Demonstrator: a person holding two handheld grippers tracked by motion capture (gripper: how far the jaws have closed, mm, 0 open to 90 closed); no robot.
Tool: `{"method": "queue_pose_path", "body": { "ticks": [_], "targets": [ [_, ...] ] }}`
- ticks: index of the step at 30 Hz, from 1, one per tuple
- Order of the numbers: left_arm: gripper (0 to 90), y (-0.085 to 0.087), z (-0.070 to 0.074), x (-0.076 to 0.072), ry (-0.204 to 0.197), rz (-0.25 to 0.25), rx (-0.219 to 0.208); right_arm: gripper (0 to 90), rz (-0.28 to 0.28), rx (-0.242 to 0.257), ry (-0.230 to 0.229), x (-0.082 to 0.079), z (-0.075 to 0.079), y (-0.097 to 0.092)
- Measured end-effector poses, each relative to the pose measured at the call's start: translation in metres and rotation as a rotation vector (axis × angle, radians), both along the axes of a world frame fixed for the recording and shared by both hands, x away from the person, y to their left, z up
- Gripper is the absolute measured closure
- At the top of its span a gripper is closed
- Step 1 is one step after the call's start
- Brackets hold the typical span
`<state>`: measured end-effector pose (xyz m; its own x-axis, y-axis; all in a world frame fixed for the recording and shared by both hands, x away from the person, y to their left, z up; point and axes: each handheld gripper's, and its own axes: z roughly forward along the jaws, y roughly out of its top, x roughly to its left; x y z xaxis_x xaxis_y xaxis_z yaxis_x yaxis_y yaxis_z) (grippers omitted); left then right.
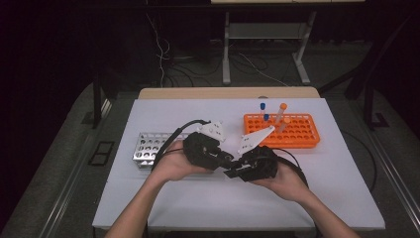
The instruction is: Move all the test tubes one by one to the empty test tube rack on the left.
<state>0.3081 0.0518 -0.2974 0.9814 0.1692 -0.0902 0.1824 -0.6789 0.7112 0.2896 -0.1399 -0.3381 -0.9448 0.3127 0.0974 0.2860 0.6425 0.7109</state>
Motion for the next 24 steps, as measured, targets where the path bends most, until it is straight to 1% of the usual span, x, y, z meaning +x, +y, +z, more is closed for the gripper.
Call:
{"method": "queue_pose_path", "body": {
  "ticks": [3,6,12,16,17,18,23,24],
  "targets": [
    [74.3,0.007,0.007,0.003,-0.015,0.019,0.005,63.8,-0.02,0.001,0.0,0.001,0.001,-0.007],
    [74.4,0.016,0.014,0.006,-0.027,0.049,0.002,59.0,-0.048,0.007,-0.002,0.002,0.002,-0.017],
    [74.4,0.034,0.023,0.017,-0.056,0.103,0.011,43.9,-0.125,0.014,-0.001,0.002,0.001,-0.041],
    [74.4,0.043,0.024,0.026,-0.066,0.142,0.009,34.1,-0.183,0.036,0.005,0.004,0.0,-0.062],
    [74.4,0.045,0.024,0.028,-0.061,0.151,0.007,31.9,-0.198,0.039,0.004,0.004,0.001,-0.068],
    [74.4,0.047,0.023,0.03,-0.064,0.159,0.006,28.7,-0.212,0.042,-0.002,0.005,0.001,-0.073],
    [74.4,0.052,0.02,0.039,-0.064,0.188,0.013,11.1,-0.273,0.049,-0.002,0.006,0.002,-0.095],
    [74.5,0.053,0.02,0.041,-0.068,0.195,0.014,10.6,-0.283,0.048,-0.006,0.006,0.003,-0.099]
  ]
}}
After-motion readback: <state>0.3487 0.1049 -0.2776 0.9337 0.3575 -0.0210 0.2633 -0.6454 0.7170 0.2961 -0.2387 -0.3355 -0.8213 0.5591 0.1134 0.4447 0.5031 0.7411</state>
